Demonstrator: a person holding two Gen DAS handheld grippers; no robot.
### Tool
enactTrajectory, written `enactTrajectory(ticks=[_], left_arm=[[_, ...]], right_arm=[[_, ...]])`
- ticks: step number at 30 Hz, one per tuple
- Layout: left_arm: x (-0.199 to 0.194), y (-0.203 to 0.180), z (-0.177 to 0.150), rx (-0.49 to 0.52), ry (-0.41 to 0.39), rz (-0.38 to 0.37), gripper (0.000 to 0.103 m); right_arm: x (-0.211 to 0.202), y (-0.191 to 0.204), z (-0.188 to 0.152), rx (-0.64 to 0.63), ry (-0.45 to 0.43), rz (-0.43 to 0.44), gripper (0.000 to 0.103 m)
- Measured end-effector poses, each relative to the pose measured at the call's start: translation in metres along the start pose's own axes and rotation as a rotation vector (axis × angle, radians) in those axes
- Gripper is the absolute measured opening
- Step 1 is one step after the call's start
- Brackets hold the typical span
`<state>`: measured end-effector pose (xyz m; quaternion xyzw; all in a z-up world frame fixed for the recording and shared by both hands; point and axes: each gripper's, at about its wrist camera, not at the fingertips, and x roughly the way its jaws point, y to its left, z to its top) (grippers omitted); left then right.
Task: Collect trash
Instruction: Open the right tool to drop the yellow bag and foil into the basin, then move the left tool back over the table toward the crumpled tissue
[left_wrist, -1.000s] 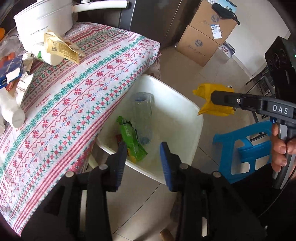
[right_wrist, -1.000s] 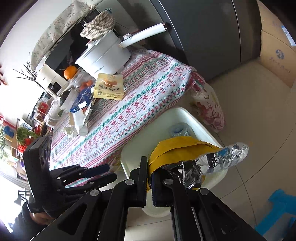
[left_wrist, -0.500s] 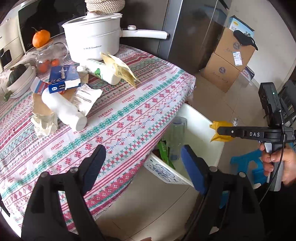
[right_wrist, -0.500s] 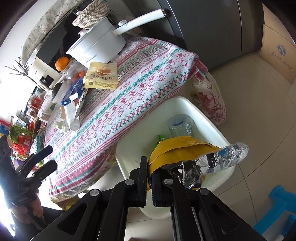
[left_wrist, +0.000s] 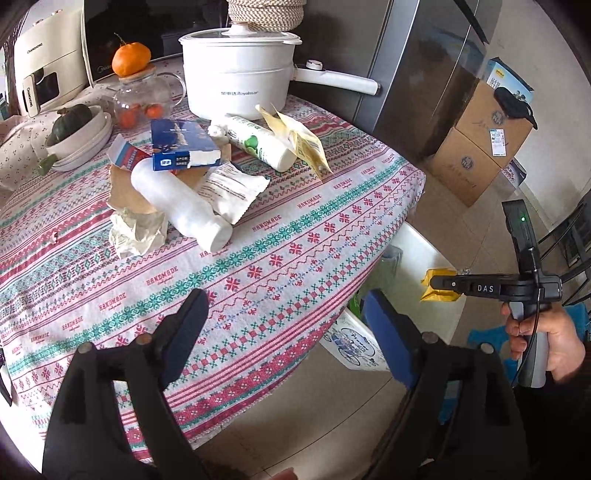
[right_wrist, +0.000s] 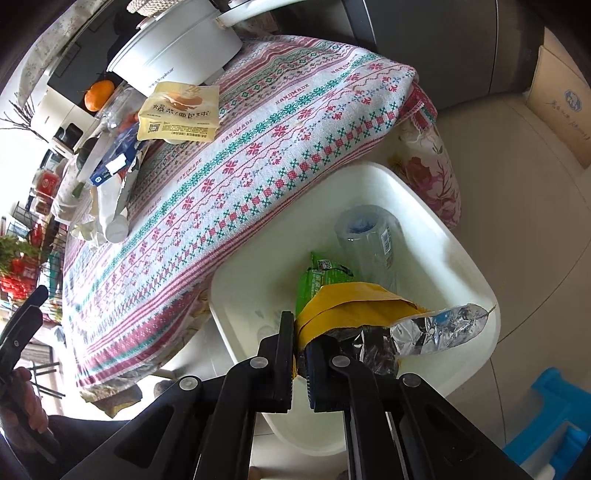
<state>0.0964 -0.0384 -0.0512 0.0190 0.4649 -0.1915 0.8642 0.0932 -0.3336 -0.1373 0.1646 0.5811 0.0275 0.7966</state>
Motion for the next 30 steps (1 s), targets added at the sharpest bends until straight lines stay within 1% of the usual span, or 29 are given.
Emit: enactTrajectory(ticks=[2,4,5,6,8,10,13,19,23,30], left_arm=[[-0.001,0.004,0.000,-0.008,-0.004,0.005,0.088],[-0.002,0.007,0.000,-0.015,-0.008,0.011,0.090],[-0.003,0.007,0.000,-0.017,-0.009,0.014,0.091],[-0.003,0.008,0.000,-0.018,-0.010,0.016,0.091],[-0.004,0.008,0.000,-0.016,-0.012,0.020,0.091],[-0.007,0.008,0.000,-0.015,-0.019,0.021,0.092],[-0.011,0.008,0.001,-0.015,-0.034,0.023,0.093],[-0.021,0.008,0.004,-0.006,-0.073,0.043,0.099],[-0.024,0.010,0.008,-0.004,-0.087,0.067,0.100],[-0.028,0.018,0.015,-0.017,-0.123,0.114,0.102]], right_arm=[[0.000,0.000,0.000,0.005,0.001,-0.001,0.008],[-0.001,0.000,0.000,0.014,0.000,0.006,0.015],[-0.002,0.002,0.000,0.018,-0.003,0.003,0.027],[-0.004,0.002,0.000,0.022,-0.012,0.000,0.045],[-0.009,0.004,-0.001,0.023,-0.031,0.011,0.060],[-0.016,0.008,-0.001,0.015,-0.046,0.020,0.061],[-0.029,0.015,-0.004,-0.008,-0.083,0.018,0.066],[-0.060,0.038,-0.011,-0.107,-0.194,-0.036,0.073],[-0.076,0.057,-0.014,-0.185,-0.277,-0.074,0.078],[-0.096,0.073,-0.008,-0.211,-0.395,-0.106,0.088]])
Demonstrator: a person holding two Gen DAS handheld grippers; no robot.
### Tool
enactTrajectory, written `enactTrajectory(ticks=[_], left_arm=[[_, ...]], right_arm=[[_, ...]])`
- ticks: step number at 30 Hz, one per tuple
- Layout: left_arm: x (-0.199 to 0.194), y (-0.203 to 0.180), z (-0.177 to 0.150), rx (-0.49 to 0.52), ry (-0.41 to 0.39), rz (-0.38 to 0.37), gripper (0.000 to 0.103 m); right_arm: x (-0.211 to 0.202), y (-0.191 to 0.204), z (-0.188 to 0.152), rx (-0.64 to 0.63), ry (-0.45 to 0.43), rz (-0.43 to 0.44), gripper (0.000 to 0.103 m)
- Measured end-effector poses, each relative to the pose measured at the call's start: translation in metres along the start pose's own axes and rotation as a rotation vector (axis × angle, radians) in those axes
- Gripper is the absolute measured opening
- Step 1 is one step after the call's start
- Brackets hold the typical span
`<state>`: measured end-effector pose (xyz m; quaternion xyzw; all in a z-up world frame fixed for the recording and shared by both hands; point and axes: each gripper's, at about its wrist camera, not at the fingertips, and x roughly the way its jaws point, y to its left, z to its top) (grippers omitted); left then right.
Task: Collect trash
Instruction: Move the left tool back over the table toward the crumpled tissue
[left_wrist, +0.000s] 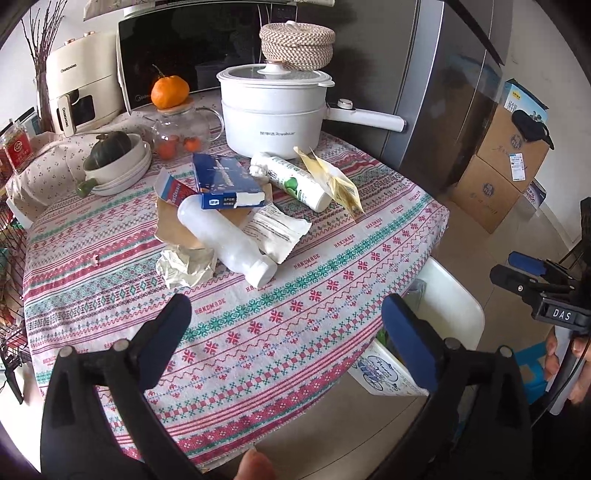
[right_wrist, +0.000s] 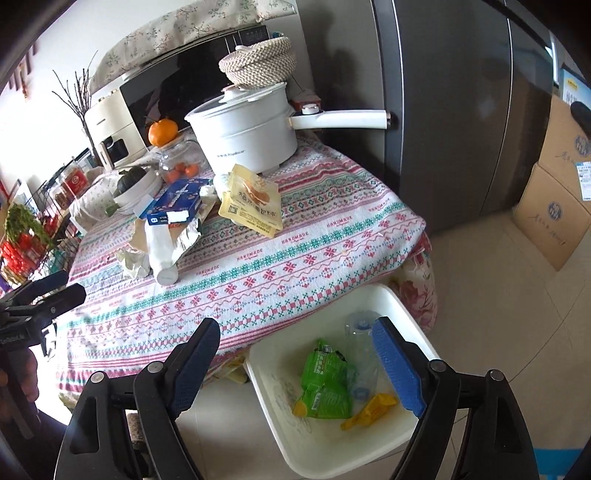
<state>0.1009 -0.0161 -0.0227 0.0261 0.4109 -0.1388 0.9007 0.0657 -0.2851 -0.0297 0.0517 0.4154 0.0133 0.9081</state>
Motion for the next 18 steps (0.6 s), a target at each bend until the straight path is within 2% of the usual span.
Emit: enactTrajectory(ticks=[4,10,15,18], left_arm=[[0.001,0.007,0.006,-0.006,-0.023,0.034,0.102],[0.010,0.022,0.018,-0.033,-0.018,0.051,0.102],[0.026,0.038,0.027,-0.054,-0.006,0.109,0.102],[0.042,0.052,0.031,-0.085,0.021,0.124,0.102]], right_arm=[[-0.001,0.006,0.011,-0.016,-0.039,-0.024,0.096],[0.011,0.022,0.023,-0.042,-0.051,-0.032,0.097],[0.023,0.033,0.034,-0.073,-0.068,-0.029,0.097],[0.032,0.037,0.041,-0.077,-0.067,-0.024,0.103]])
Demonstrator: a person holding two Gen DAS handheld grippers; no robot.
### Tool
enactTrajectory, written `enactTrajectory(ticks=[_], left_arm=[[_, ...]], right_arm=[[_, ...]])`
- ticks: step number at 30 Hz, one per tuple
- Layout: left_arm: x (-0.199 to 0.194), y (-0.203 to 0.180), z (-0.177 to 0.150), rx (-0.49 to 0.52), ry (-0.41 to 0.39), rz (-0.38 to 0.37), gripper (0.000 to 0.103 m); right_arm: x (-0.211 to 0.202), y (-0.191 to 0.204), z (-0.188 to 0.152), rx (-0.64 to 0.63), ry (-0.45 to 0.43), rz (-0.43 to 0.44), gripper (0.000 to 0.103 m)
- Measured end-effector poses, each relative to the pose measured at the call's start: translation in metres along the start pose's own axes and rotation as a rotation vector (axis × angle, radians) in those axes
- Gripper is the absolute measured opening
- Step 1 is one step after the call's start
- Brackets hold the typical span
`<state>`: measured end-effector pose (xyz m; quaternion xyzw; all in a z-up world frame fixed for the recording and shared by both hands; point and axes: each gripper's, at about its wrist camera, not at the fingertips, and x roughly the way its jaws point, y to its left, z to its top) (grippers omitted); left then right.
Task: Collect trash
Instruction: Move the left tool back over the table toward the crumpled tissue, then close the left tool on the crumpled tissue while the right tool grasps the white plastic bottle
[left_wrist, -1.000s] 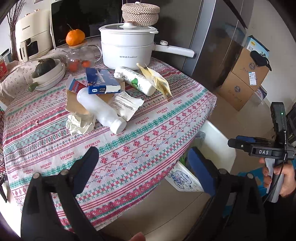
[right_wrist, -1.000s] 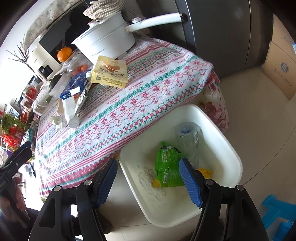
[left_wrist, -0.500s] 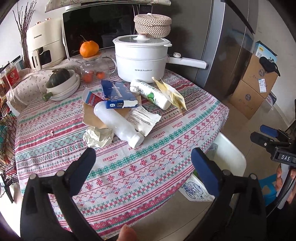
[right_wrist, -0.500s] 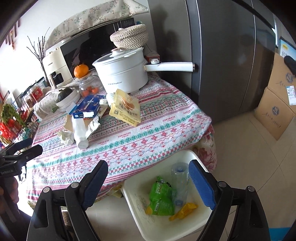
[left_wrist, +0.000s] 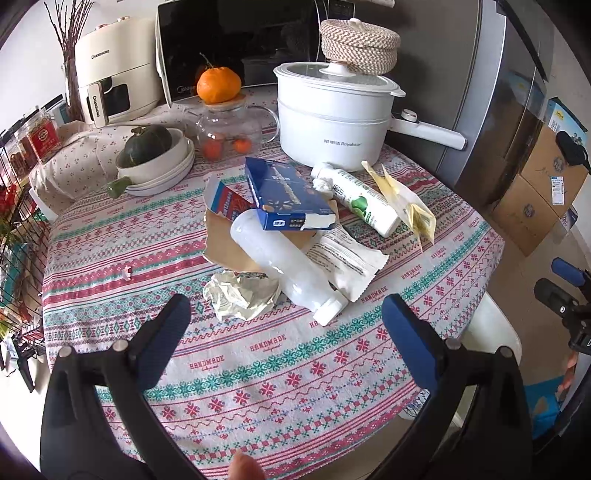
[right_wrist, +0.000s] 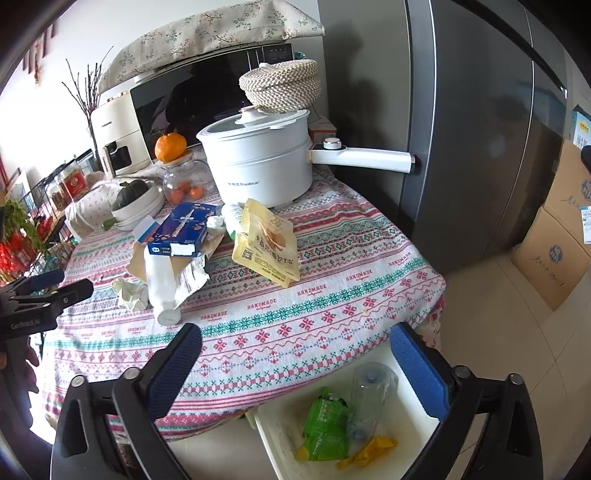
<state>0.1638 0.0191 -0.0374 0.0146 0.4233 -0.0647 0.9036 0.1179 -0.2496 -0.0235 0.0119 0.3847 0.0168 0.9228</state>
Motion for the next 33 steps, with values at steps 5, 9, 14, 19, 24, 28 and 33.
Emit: enactTrajectory(ticks=[5,9,14,19,24,28,33], left_arm=[[0.040,0.018,0.009,-0.050,0.088,0.049,0.102],[0.067,0.036,0.017,-0.144,0.133,0.059,0.101],[0.095,0.050,0.016,-0.235,0.202,0.027,0.070],[0.104,0.055,0.009,-0.268,0.257,0.009,0.059],[0.110,0.058,0.001,-0.268,0.302,0.004,0.041],[0.104,0.065,-0.001,-0.291,0.274,-0.014,0.023],[0.074,0.070,-0.002,-0.279,0.221,-0.056,0.015]], right_arm=[[0.022,0.008,0.008,-0.024,0.031,-0.008,0.103],[0.038,0.014,0.011,-0.033,0.060,0.003,0.103],[0.051,0.022,0.017,-0.028,0.075,0.023,0.103],[0.057,0.030,0.017,-0.037,0.086,0.038,0.103],[0.060,0.040,0.014,-0.064,0.096,0.041,0.103],[0.061,0.047,0.011,-0.082,0.098,0.042,0.103],[0.065,0.061,0.010,-0.102,0.100,0.065,0.103]])
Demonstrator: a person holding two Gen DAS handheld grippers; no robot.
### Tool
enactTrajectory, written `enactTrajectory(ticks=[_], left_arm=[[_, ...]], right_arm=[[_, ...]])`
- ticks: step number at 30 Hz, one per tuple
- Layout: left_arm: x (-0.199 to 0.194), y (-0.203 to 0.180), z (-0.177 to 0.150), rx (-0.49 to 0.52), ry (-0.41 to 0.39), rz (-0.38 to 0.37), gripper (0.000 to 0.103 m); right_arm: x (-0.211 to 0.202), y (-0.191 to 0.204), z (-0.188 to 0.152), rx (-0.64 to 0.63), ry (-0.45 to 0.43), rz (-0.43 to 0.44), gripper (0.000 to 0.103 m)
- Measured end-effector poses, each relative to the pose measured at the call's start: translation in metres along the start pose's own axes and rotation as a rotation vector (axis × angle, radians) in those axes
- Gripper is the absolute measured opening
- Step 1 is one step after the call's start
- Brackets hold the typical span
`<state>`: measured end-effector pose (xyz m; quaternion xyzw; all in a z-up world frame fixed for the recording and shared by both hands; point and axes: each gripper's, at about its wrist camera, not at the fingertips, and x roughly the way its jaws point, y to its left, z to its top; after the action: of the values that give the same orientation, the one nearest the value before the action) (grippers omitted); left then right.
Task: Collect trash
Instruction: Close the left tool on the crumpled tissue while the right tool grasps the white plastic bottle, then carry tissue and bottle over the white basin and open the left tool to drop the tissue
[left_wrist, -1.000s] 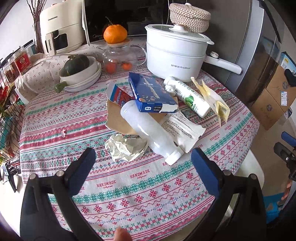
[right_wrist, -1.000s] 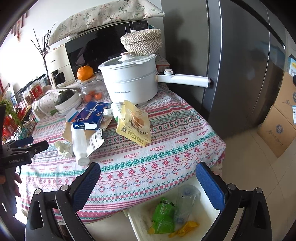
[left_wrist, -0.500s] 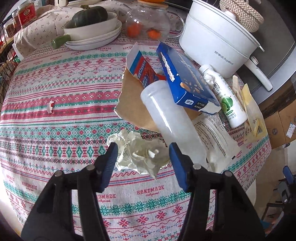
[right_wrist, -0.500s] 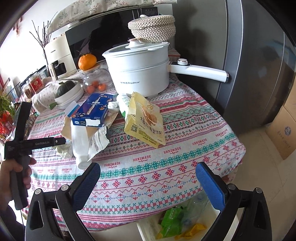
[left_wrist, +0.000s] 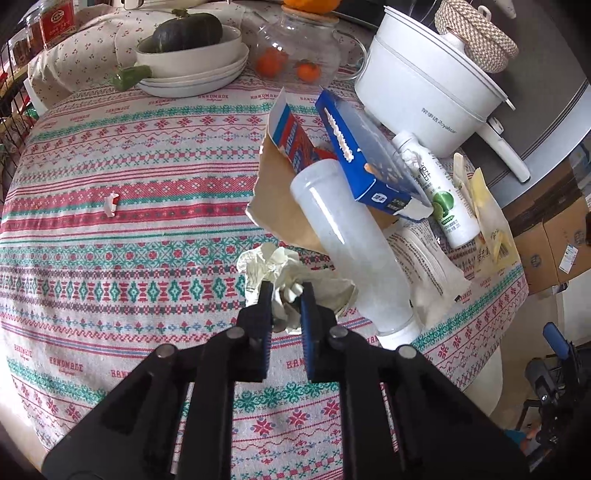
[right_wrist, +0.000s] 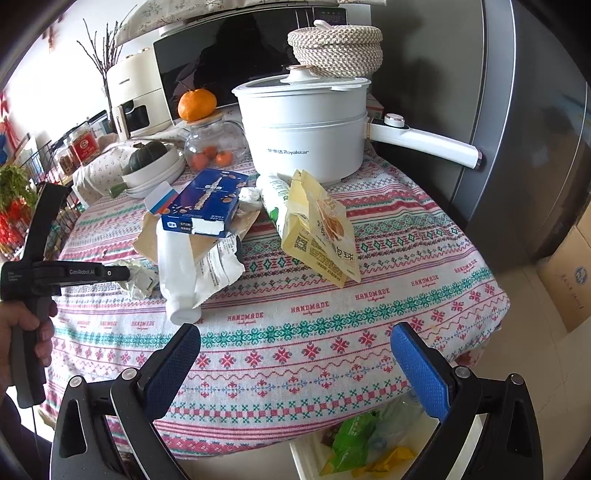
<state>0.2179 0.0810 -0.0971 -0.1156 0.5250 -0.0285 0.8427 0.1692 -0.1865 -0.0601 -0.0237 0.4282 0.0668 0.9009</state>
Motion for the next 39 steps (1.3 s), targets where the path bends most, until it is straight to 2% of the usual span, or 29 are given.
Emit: enactTrajectory(ticks=[6,10,13,15,20,30,31,33,39], left_arm=[[-0.041,0.012,-0.014,0.011,-0.061,-0.060,0.015],[-0.061,0.024,-0.019,0.010,-0.105,-0.072,0.015],[-0.070,0.031,-0.021,0.005,-0.122,-0.081,0.015],[-0.077,0.034,-0.022,0.012,-0.138,-0.073,0.015],[-0.083,0.046,-0.022,0.001,-0.158,-0.060,0.015],[-0.080,0.062,-0.017,-0.036,-0.154,-0.047,0.015],[-0.080,0.062,-0.017,-0.038,-0.154,-0.047,0.015],[-0.080,0.063,-0.016,-0.041,-0.154,-0.047,0.015],[-0.085,0.063,-0.015,-0.043,-0.171,-0.049,0.015]], right_arm=[[0.014,0.031,0.008,-0.041,0.005,0.129,0.103],[0.033,0.056,0.017,-0.061,0.013,0.221,0.102],[0.048,0.079,0.025,-0.100,0.027,0.261,0.097],[0.059,0.092,0.033,-0.119,0.026,0.285,0.090],[0.093,0.116,0.041,-0.188,0.072,0.279,0.077],[0.136,0.125,0.034,-0.195,0.136,0.271,0.070],[0.138,0.126,0.034,-0.193,0.139,0.270,0.068],[0.140,0.126,0.034,-0.188,0.150,0.277,0.050],[0.117,0.127,0.033,-0.186,0.142,0.348,0.050]])
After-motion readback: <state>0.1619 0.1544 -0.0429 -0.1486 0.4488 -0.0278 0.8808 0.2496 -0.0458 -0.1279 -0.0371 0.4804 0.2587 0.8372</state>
